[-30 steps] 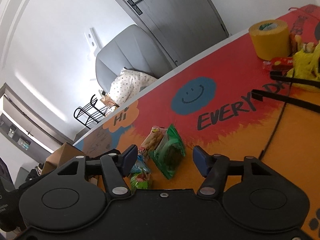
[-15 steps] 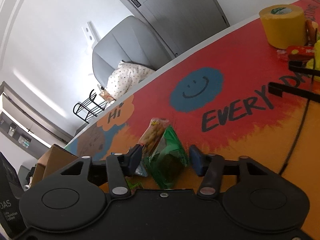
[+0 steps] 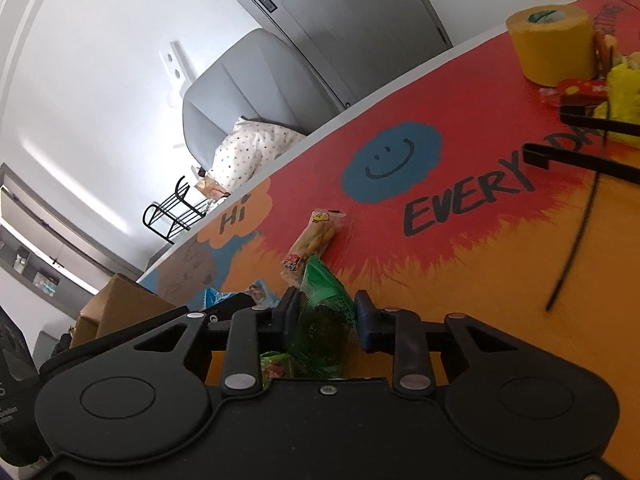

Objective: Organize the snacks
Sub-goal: 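Grasp the blue packet with the left gripper while the right gripper grasps the green packet, then carry the blue and green packets over the cardboard box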

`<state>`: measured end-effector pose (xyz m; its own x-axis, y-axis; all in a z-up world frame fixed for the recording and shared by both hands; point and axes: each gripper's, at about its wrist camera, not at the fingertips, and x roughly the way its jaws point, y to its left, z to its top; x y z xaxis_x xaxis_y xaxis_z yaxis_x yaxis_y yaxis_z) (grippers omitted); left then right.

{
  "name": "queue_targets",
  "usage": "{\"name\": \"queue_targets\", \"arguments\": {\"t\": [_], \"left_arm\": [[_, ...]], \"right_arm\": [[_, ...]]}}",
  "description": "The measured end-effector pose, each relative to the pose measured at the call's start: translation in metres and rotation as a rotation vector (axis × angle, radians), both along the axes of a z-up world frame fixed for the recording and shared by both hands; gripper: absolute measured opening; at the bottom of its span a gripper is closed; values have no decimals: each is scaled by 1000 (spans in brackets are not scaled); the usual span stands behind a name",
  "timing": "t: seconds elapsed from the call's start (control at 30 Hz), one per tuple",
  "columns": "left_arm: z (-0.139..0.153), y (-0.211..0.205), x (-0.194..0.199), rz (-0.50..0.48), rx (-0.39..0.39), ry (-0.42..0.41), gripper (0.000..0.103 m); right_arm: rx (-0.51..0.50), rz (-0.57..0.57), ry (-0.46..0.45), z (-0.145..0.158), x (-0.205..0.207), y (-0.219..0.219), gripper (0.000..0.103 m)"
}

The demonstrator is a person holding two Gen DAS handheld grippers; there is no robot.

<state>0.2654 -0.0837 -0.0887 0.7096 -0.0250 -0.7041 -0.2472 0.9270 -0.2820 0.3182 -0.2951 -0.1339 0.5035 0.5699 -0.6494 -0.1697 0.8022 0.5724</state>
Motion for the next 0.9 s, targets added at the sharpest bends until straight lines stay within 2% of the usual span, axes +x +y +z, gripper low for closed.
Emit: {"name": "queue_targets", "arguments": {"t": [0.53,0.9], "left_arm": [[47,-6,-55,-32,0,-106,25],[73,14,-96,-8,0,-178,25]], "right_arm": [[6,-14,-102,49,-45,-1,28],[0,8,-168,74,-74,15,28]]}}
